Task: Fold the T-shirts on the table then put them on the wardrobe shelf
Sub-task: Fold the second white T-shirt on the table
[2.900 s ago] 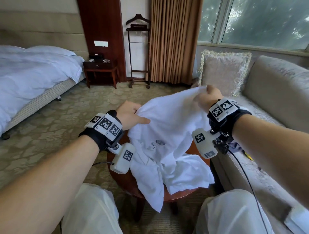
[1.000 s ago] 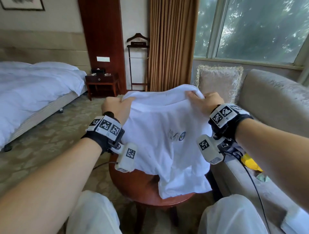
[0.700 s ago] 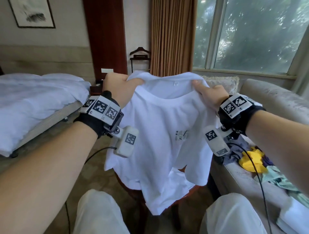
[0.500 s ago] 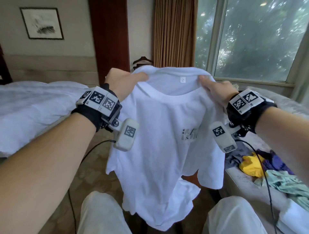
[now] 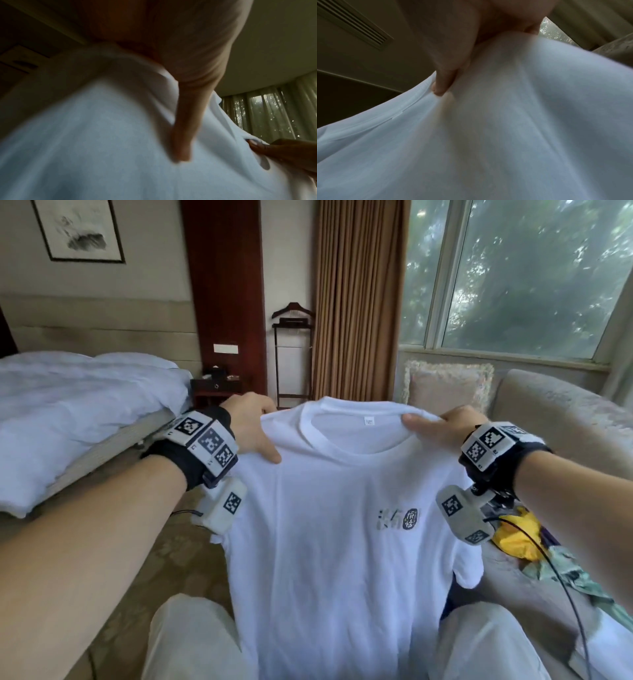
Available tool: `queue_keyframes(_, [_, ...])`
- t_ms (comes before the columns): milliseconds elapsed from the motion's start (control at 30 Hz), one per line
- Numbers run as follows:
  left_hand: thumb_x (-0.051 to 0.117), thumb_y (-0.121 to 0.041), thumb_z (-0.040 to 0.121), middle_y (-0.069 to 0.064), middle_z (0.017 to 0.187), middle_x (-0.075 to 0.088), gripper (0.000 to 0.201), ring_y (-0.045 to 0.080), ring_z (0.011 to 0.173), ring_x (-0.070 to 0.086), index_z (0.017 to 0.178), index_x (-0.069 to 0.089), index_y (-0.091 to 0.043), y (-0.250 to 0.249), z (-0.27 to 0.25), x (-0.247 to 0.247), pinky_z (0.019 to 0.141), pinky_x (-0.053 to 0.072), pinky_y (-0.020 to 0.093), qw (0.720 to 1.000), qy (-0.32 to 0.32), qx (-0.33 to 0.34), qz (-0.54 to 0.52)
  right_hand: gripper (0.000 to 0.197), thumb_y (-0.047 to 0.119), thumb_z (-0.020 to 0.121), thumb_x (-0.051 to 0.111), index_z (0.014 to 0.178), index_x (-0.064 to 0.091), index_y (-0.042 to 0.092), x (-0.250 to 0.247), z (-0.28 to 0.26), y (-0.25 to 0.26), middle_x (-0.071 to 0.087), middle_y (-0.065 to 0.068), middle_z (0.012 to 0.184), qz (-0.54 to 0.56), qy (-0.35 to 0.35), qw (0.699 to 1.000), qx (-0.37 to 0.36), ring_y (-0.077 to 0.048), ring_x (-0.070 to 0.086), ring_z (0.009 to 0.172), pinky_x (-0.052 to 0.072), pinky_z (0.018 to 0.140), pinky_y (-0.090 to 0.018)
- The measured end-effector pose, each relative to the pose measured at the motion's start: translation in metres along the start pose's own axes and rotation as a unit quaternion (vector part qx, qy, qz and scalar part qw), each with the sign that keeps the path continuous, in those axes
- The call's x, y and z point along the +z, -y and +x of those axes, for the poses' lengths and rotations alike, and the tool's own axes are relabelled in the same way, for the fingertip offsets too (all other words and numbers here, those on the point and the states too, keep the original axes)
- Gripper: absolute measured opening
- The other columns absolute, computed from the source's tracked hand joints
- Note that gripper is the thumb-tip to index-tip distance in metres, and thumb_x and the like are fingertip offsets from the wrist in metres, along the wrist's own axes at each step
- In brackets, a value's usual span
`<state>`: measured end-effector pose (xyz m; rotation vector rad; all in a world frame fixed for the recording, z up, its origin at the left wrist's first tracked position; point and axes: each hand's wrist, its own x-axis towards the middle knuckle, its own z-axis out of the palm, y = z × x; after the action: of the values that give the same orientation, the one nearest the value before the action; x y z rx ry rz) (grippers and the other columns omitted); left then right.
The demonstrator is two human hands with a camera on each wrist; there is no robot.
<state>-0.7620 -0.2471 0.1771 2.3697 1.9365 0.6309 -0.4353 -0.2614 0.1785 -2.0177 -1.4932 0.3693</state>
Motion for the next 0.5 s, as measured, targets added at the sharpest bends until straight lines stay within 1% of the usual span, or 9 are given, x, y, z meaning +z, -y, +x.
queue_keyframes(33, [0.091,-0.027,0.053,-0.002,0.09,0.065,0.047,0.02,0.083,0.061,0.088,0.06,-0.026,0.007,0.006,0.01,0.066,0.047,0.028,1.0,0.009,-0.007,-0.007,0.075,0.084,0.061,0.058,0.085,0.069,0.014,0.006,0.005,-0.002,0.065,-0.005,0.074,-0.006,0.001,1.0,0.005,-0.025,0.063,0.068,0.042,0.054,-0.024])
queue_keyframes(100, [0.084,-0.017,0.065,0.003,0.092,0.066,0.034,0.023,0.087,0.06,0.081,0.057,-0.031,0.021,0.017,0.029,0.068,0.045,0.027,0.999,0.001,-0.031,-0.038,0.074,0.084,0.06,0.058,0.081,0.069,0.015,0.022,0.014,-0.004,0.066,-0.006,0.074,-0.021,0.003,1.0,0.015,-0.026,0.064,0.067,0.045,0.054,-0.025])
queue_keyframes(167, [0.076,-0.013,0.075,0.006,0.084,0.066,0.025,0.027,0.087,0.06,0.071,0.058,-0.03,0.035,0.026,0.051,0.068,0.046,0.027,0.993,-0.036,-0.065,-0.095,0.081,0.091,0.051,0.054,0.074,0.07,0.015,0.041,0.029,-0.01,0.068,-0.008,0.074,-0.039,0.004,0.999,0.019,-0.027,0.065,0.067,0.053,0.061,-0.03])
queue_keyframes(233, [0.069,-0.009,0.083,0.005,0.074,0.063,0.025,0.029,0.085,0.06,0.066,0.06,-0.025,0.049,0.036,0.072,0.066,0.045,0.026,0.981,-0.067,-0.104,-0.15,0.086,0.094,0.044,0.051,0.071,0.072,0.016,0.06,0.044,-0.016,0.07,-0.009,0.075,-0.04,0.012,0.999,0.023,-0.029,0.066,0.067,0.056,0.068,-0.035])
queue_keyframes(267, [0.067,-0.007,0.085,0.006,0.074,0.063,0.027,0.03,0.086,0.059,0.065,0.061,-0.024,0.059,0.042,0.083,0.067,0.045,0.027,0.975,-0.078,-0.124,-0.166,0.08,0.09,0.05,0.054,0.073,0.071,0.015,0.069,0.05,-0.018,0.07,-0.009,0.077,-0.026,0.024,0.999,0.026,-0.028,0.065,0.067,0.054,0.064,-0.033])
queue_keyframes(333, [0.065,-0.009,0.089,0.01,0.08,0.066,0.028,0.034,0.085,0.062,0.065,0.06,-0.023,0.074,0.054,0.104,0.067,0.047,0.029,0.964,-0.088,-0.163,-0.193,0.061,0.073,0.069,0.063,0.08,0.068,0.013,0.085,0.064,-0.021,0.067,-0.008,0.079,0.006,0.056,0.998,0.037,-0.023,0.061,0.065,0.044,0.054,-0.026])
queue_keyframes(367, [0.064,-0.012,0.09,0.01,0.081,0.065,0.026,0.034,0.082,0.063,0.066,0.06,-0.022,0.081,0.059,0.114,0.066,0.047,0.03,0.959,-0.09,-0.178,-0.201,0.052,0.064,0.075,0.066,0.083,0.067,0.012,0.094,0.072,-0.023,0.065,-0.006,0.079,0.02,0.07,0.996,0.042,-0.021,0.058,0.064,0.04,0.05,-0.024])
queue_keyframes(433, [0.059,-0.013,0.094,0.009,0.079,0.061,0.02,0.032,0.075,0.059,0.074,0.062,-0.015,0.09,0.071,0.133,0.063,0.043,0.03,0.952,-0.084,-0.207,-0.209,0.029,0.044,0.08,0.069,0.082,0.067,0.015,0.113,0.09,-0.026,0.062,-0.005,0.079,0.048,0.089,0.994,0.05,-0.019,0.054,0.064,0.036,0.048,-0.024])
queue_keyframes(500, [0.053,-0.013,0.095,0.01,0.076,0.057,0.018,0.028,0.069,0.051,0.081,0.063,-0.009,0.099,0.081,0.152,0.061,0.039,0.029,0.946,-0.078,-0.236,-0.207,0.013,0.025,0.081,0.063,0.081,0.067,0.012,0.132,0.11,-0.028,0.056,-0.007,0.084,0.043,0.104,0.992,0.054,-0.021,0.049,0.067,0.035,0.051,-0.026])
